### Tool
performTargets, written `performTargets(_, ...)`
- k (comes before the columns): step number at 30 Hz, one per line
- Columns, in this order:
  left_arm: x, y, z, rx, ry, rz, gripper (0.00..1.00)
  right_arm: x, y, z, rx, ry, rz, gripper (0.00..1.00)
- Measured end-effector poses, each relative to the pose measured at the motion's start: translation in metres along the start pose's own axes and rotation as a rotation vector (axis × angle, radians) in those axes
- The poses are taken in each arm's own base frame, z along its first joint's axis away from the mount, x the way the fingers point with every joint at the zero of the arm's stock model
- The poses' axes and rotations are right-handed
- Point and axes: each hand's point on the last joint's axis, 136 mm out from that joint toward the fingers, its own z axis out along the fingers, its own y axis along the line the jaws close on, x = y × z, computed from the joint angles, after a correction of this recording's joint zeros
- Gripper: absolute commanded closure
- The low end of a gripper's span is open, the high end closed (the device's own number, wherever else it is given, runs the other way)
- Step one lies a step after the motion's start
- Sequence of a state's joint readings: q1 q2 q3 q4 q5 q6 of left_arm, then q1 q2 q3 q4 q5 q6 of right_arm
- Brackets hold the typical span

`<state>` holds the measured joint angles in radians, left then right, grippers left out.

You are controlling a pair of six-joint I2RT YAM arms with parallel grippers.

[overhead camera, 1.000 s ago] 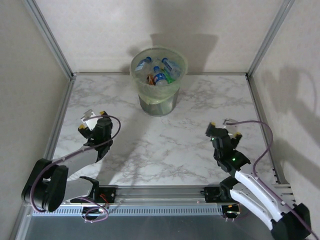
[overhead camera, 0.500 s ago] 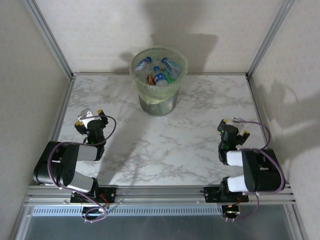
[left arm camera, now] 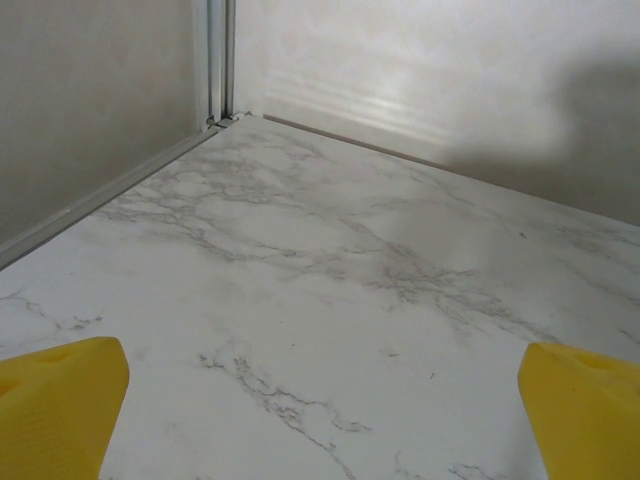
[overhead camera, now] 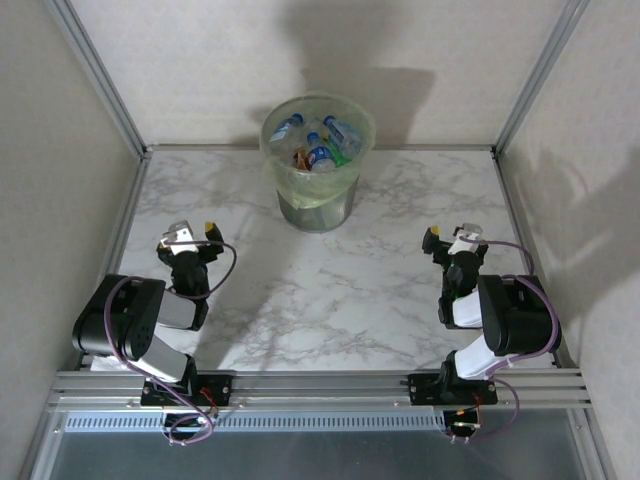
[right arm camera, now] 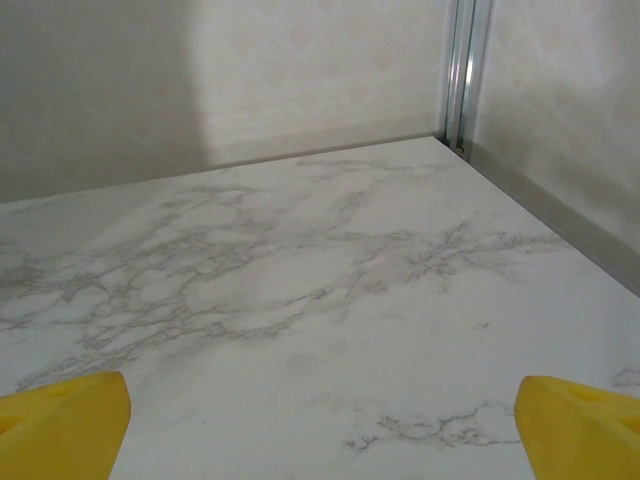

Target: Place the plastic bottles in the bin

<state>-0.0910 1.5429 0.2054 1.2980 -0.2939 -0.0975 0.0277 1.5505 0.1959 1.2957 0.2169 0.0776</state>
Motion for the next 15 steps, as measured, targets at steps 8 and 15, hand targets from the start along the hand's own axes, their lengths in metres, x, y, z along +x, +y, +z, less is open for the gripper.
performTargets(8,0.0,-0.006,0.0,0.034,0.0,0.014,0.01,0.0,0.007,0.0,-0.039,0.002,-0.018,0.01)
performTargets(15,0.0,-0.009,0.0,0.048,0.003,0.014,0.01,0.001,0.011,0.001,-0.079,0.011,-0.022,0.01)
